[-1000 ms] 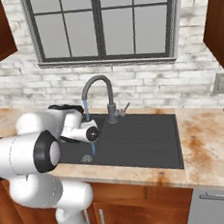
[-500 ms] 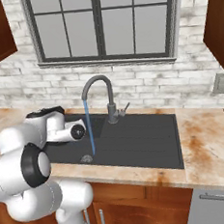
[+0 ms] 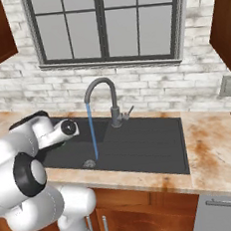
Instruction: Soak the sponge with water for a few seconds and then drop it inside the sink.
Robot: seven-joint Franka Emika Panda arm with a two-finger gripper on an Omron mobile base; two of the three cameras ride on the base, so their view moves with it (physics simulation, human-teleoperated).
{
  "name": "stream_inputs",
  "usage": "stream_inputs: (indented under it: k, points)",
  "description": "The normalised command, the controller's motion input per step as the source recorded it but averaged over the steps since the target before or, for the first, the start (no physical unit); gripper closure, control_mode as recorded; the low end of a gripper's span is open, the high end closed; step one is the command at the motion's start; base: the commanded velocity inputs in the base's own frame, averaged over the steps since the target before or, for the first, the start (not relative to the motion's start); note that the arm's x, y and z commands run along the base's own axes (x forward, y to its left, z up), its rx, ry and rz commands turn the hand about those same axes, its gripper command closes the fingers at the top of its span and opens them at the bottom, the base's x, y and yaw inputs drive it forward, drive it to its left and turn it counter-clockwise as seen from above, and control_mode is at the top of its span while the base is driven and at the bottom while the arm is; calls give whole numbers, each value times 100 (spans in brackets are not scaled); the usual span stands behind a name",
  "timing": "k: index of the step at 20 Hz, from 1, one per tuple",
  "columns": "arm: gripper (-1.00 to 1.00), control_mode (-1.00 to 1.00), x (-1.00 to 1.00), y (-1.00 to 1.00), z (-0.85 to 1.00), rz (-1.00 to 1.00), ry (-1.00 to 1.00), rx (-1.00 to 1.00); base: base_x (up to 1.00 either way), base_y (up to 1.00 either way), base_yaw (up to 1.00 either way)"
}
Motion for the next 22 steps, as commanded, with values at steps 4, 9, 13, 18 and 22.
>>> stream_inputs:
  k: [4,9,13,18,22]
  points:
    - [100,-100,-1,27,19,0,23,0,0,0,0]
    - [100,-100,-1,21,16,0,21,0,0,0,0]
    - [100,-100,0,21,12,-1,21,0,0,0,0]
    - [100,-100,0,8,1,-6,21,0,0,0,0]
    - [100,-100,12,3,-7,-13,12,-2,0,0,0]
